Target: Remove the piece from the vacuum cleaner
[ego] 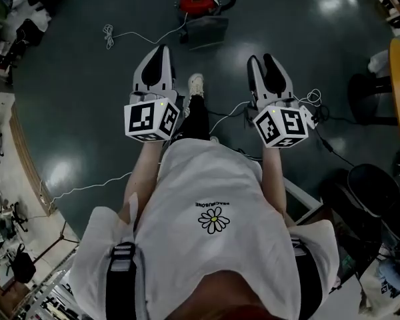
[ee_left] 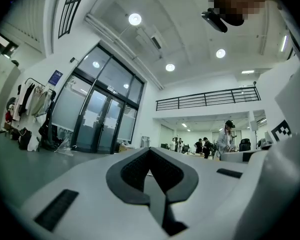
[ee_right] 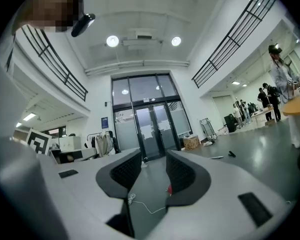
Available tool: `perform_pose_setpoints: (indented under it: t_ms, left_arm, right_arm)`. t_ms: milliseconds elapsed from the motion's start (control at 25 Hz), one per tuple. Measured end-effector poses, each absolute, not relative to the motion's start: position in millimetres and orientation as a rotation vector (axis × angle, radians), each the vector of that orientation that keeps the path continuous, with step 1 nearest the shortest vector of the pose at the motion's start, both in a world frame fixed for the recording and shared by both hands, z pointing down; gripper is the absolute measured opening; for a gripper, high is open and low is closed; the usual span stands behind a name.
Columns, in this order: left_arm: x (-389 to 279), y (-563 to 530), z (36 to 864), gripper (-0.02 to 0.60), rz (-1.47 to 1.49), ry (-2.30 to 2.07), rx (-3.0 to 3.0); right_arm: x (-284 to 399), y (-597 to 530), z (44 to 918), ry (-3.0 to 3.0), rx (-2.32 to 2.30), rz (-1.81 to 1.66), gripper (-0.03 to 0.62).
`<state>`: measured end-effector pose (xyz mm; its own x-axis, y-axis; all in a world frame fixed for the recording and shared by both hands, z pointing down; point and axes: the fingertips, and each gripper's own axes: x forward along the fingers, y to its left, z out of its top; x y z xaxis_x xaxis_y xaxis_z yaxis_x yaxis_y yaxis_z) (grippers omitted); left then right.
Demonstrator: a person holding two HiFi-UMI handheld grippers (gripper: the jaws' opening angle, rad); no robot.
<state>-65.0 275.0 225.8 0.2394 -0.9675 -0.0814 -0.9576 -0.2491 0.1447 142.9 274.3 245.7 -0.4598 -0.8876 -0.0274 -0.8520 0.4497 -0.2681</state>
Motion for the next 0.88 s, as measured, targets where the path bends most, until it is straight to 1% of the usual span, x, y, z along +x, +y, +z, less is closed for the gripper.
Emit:
perform_pose_setpoints:
  t_ms: [280, 520, 720, 880]
  left_arm:
    - [-73.9, 174.5, 233.4, 0.003, -0.257, -1.847, 2.45]
    - [-104.6, 66.2, 250.0, 0.003, -0.242, -1.821, 2.438]
    - [-135.0, -32.7, 248.7, 0.003, -0.214, -1.776, 2.428]
    - [-146.2, -86.2, 254.5, 0.003, -0.189, -1.742, 2.433]
  right_arm:
    - [127.2, 176.9, 253.2, 2.586, -1.592, -0.28, 0.14]
    - [92.2, 74.4, 265.0, 2.647, -1.612, -0.267, 0.14]
    - [61.2, -13.0, 257.4, 2.675, -1.652, -0.281, 0.14]
    - [52.8, -53.9, 255.9, 2.631, -1.692, -0.307, 0.14]
